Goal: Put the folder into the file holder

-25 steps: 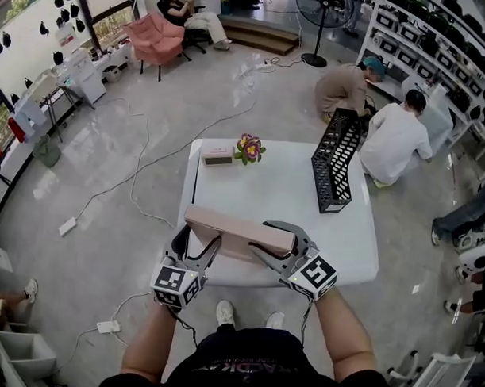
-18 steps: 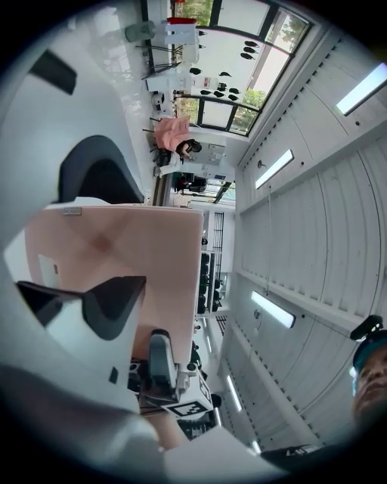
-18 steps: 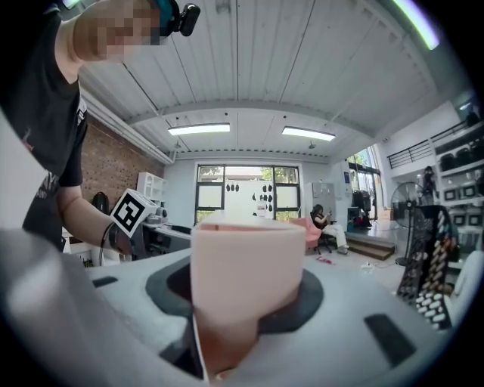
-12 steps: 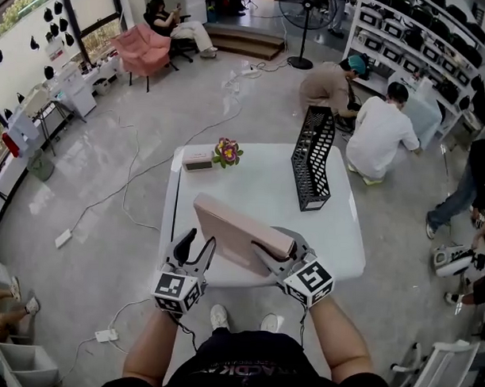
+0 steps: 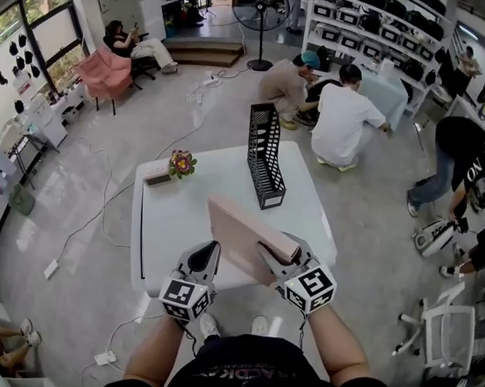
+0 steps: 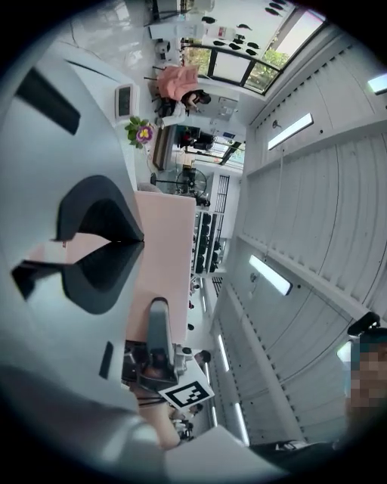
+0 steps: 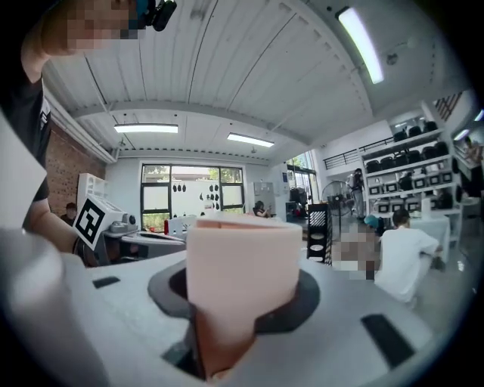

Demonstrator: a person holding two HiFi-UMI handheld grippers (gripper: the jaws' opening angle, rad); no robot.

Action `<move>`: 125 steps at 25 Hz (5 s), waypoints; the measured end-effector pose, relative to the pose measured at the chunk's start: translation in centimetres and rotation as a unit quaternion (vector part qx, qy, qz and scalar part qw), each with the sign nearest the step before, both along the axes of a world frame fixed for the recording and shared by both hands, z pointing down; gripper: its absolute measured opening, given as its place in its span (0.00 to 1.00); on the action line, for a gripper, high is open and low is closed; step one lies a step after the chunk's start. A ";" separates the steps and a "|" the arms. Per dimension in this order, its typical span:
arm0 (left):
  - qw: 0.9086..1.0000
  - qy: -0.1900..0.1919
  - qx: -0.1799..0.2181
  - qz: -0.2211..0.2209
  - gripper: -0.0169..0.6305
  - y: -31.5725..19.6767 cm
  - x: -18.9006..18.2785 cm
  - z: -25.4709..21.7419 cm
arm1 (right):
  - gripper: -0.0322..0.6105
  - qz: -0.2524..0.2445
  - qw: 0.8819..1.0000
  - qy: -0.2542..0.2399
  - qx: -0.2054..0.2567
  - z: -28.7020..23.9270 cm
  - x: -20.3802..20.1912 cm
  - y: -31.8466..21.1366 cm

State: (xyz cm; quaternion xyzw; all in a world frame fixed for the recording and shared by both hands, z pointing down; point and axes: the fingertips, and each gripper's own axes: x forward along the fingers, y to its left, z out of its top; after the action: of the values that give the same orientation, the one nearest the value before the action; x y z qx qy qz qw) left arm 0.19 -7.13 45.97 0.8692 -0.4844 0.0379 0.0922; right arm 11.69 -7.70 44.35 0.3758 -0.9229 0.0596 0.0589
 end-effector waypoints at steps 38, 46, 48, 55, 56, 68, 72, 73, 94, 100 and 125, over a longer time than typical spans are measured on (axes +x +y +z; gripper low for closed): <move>0.991 0.015 0.073 0.114 0.03 -6.9 15.1 -6.8 | 0.27 0.232 0.967 -0.045 0.090 -14.6 14.3 -7.8; 0.987 0.016 0.072 0.140 0.03 -12.4 11.8 -7.7 | 0.27 0.268 0.957 -0.047 0.100 -16.8 10.8 -13.8; 0.986 0.017 0.072 0.147 0.03 -13.7 11.4 -7.5 | 0.27 0.275 0.955 -0.048 0.102 -16.8 10.2 -15.4; 0.983 0.026 0.067 0.167 0.03 -17.9 10.0 -6.9 | 0.27 0.301 0.947 -0.035 0.104 -16.8 8.8 -20.3; 0.983 0.028 0.064 0.170 0.03 -18.3 9.7 -6.7 | 0.27 0.305 0.946 -0.032 0.103 -16.7 8.5 -20.7; 0.981 0.055 0.031 0.185 0.03 -22.2 8.4 -4.3 | 0.27 0.327 0.941 -0.025 0.084 -14.8 6.9 -25.5; 0.981 0.056 0.028 0.185 0.03 -23.0 7.6 -4.0 | 0.27 0.330 0.940 -0.029 0.085 -15.0 6.1 -27.2; 0.981 0.056 0.027 0.184 0.03 -23.2 7.4 -3.9 | 0.27 0.330 0.940 -0.030 0.085 -15.0 6.0 -27.7; 0.982 0.063 -0.001 0.178 0.03 -25.8 4.7 -1.3 | 0.27 0.351 0.933 -0.036 0.077 -11.2 4.0 -31.8; 0.982 0.063 -0.013 0.177 0.03 -25.7 4.8 -0.2 | 0.28 0.348 0.935 -0.029 0.066 -8.3 3.8 -31.5; 0.989 0.044 -0.028 0.140 0.03 -22.6 3.8 1.9 | 0.38 0.278 0.960 0.005 0.022 -0.2 2.4 -29.1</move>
State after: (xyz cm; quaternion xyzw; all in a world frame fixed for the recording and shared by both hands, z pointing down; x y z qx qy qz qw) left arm 4.02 -29.74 47.87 0.9261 -0.3526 0.0257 0.1319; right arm 14.11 -36.76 44.13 0.6194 -0.7826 0.0512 0.0367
